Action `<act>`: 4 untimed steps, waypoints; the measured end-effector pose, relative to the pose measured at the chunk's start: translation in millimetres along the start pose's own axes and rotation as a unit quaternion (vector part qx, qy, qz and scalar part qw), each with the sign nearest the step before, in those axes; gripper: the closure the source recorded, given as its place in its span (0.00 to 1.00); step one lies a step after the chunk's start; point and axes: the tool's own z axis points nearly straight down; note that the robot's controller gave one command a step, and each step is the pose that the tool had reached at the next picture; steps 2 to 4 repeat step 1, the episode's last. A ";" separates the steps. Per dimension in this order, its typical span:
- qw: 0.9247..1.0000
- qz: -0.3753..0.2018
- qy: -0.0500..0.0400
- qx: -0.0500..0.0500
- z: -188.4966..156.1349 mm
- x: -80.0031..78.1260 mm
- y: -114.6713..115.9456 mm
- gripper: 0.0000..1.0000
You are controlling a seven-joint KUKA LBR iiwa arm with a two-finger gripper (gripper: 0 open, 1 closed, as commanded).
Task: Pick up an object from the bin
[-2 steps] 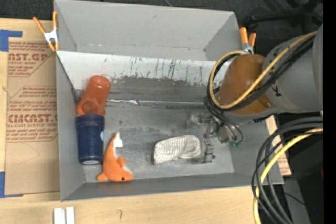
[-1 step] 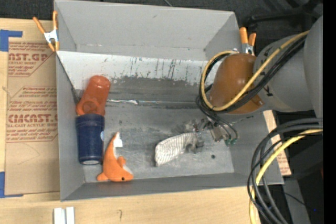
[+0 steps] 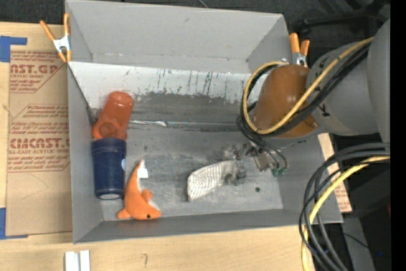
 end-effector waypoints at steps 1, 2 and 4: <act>1.000 0.022 0.000 0.000 -148.6 16.6 -20.2 1.00; 1.000 0.022 0.000 0.000 -148.6 16.6 -20.2 1.00; 1.000 0.022 0.000 0.000 -148.6 16.6 -20.2 1.00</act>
Offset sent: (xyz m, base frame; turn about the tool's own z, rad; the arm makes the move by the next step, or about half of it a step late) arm 0.0000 0.0000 0.0000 0.0000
